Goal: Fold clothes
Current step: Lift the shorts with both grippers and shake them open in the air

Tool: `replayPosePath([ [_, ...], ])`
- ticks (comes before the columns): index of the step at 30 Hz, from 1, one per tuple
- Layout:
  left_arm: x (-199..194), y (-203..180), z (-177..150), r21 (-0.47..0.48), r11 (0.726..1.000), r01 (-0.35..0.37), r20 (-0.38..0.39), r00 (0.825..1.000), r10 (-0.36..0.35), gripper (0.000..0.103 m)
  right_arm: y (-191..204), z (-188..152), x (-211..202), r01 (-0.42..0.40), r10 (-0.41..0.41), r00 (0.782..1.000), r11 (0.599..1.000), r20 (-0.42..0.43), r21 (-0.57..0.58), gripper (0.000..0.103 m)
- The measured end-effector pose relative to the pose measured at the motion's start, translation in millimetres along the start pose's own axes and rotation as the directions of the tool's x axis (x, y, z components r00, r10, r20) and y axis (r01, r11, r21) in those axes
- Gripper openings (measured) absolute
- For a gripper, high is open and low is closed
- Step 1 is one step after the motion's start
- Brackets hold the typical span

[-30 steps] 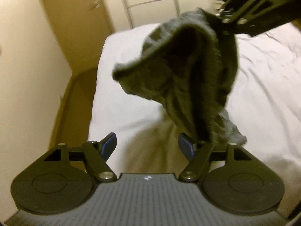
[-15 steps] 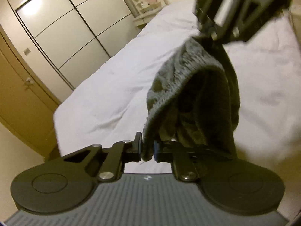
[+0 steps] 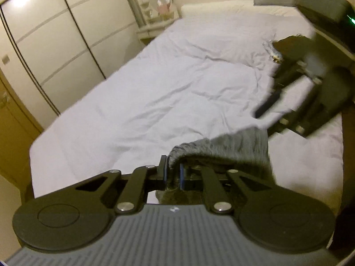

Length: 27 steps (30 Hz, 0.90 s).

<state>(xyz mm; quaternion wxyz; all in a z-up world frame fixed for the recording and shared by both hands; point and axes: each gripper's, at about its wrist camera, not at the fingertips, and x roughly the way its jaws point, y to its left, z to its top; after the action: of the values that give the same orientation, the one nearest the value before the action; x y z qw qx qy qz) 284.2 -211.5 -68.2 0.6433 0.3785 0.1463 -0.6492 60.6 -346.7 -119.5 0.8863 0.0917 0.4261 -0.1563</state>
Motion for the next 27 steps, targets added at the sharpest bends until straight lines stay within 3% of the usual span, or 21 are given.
replayPosePath([
  [4,6.2,-0.8,1.3,-0.046,0.999,0.001,-0.052,0.999,-0.003,0.007,7.6,-34.5,17.3,-0.043,0.052,0.997,0.985,-0.05,0.164,0.056],
  [8,-1.2,-2.5,2.9,-0.058,0.998,0.0,-0.086,0.996,-0.005,0.007,58.5,-52.4,40.0,-0.132,0.142,0.988,0.977,-0.053,0.166,0.061],
  [11,5.4,-0.3,7.0,-0.043,0.999,0.013,-0.093,0.996,-0.016,0.007,96.2,-55.3,63.3,-0.061,0.065,0.997,0.994,-0.039,0.092,0.061],
  [14,8.6,5.3,7.4,-0.022,0.999,0.023,-0.095,0.995,-0.025,0.007,107.3,-45.8,93.8,0.027,-0.024,0.999,0.995,-0.028,0.101,0.06],
  [15,7.5,7.4,5.5,-0.015,1.0,0.025,-0.095,0.995,-0.026,0.007,108.4,-53.0,93.7,0.048,-0.045,0.999,0.994,-0.03,0.102,0.058],
  [17,7.0,9.8,1.5,-0.006,1.0,0.023,-0.092,0.996,-0.023,0.007,112.4,-62.0,94.4,0.088,-0.085,0.996,0.991,-0.039,0.096,0.016],
  [19,2.2,12.4,-3.6,0.002,1.0,0.019,-0.081,0.997,-0.019,0.007,110.5,-60.9,92.4,0.126,-0.123,0.992,0.988,-0.042,0.086,0.015],
  [22,-14.5,14.1,-9.4,0.015,1.0,0.015,-0.043,0.999,-0.015,0.007,100.1,-60.9,55.8,0.189,-0.189,0.982,0.978,-0.014,0.093,0.014],
  [27,-57.6,6.9,-2.2,0.056,0.997,0.046,0.081,0.995,-0.051,0.007,80.7,-61.9,-54.9,0.37,-0.372,0.927,0.928,0.048,0.037,0.013],
])
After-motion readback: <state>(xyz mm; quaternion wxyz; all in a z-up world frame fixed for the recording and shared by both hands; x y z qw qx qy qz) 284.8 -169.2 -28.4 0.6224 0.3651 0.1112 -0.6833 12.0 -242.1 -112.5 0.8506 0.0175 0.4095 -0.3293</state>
